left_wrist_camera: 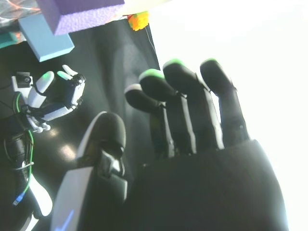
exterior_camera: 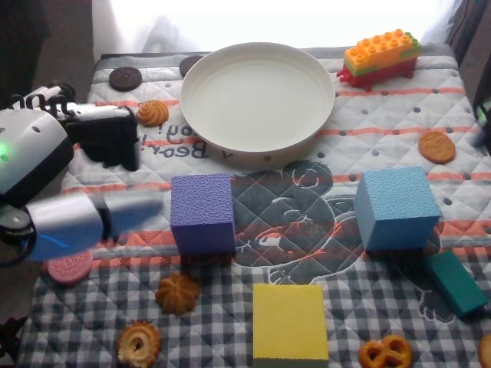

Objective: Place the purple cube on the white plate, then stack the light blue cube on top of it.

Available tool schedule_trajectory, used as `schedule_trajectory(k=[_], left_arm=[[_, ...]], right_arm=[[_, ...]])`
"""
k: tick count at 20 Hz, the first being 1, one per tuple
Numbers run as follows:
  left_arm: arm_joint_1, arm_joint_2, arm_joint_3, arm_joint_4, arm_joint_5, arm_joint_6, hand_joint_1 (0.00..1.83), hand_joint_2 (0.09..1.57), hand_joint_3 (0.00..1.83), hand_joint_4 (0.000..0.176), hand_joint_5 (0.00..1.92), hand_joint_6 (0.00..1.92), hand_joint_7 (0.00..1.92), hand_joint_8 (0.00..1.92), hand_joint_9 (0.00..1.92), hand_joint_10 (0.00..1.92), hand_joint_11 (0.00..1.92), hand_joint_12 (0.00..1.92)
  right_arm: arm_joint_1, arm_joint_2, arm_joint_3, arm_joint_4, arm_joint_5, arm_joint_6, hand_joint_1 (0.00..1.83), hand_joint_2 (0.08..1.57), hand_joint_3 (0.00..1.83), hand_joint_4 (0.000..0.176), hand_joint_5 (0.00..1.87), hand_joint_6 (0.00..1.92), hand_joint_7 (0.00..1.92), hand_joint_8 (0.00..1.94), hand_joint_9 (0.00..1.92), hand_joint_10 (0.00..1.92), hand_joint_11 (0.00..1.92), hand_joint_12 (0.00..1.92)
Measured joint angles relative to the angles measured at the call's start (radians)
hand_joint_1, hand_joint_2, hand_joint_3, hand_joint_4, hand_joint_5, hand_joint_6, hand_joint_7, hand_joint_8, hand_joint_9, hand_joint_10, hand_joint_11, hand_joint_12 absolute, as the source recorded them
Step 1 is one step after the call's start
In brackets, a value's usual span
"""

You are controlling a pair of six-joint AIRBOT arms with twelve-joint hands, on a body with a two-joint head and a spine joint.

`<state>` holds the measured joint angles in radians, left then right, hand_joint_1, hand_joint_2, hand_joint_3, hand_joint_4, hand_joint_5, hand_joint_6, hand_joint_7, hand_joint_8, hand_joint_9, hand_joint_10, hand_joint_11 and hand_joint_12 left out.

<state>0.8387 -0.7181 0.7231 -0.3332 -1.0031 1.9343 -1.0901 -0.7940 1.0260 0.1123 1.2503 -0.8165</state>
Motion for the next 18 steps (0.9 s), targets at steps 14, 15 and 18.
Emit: schedule_trajectory(k=[14,15,18], left_arm=[[-0.188,-0.177,0.190,0.030,0.354,0.002,0.82,0.85,0.00,0.176,0.11,0.00,0.39,0.01,0.51,0.02,0.00,1.04],[-0.197,-0.187,0.199,0.031,0.368,0.002,0.87,0.85,0.00,0.176,0.16,0.01,0.44,0.01,0.56,0.03,0.00,1.12],[-0.201,-0.213,0.212,0.032,0.390,0.005,0.89,0.87,0.00,0.176,0.23,0.00,0.57,0.01,0.67,0.05,0.00,1.03]], right_arm=[[-0.002,-0.007,0.003,-0.002,-0.006,0.004,0.40,1.29,0.00,0.131,0.31,0.00,0.25,0.00,0.23,0.01,0.12,0.37],[-0.002,-0.008,0.003,-0.002,-0.006,0.004,0.40,1.30,0.01,0.120,0.32,0.00,0.27,0.01,0.25,0.01,0.14,0.37],[-0.005,-0.008,0.003,-0.001,-0.006,0.006,0.42,1.30,0.00,0.114,0.32,0.00,0.27,0.00,0.24,0.00,0.13,0.35]])
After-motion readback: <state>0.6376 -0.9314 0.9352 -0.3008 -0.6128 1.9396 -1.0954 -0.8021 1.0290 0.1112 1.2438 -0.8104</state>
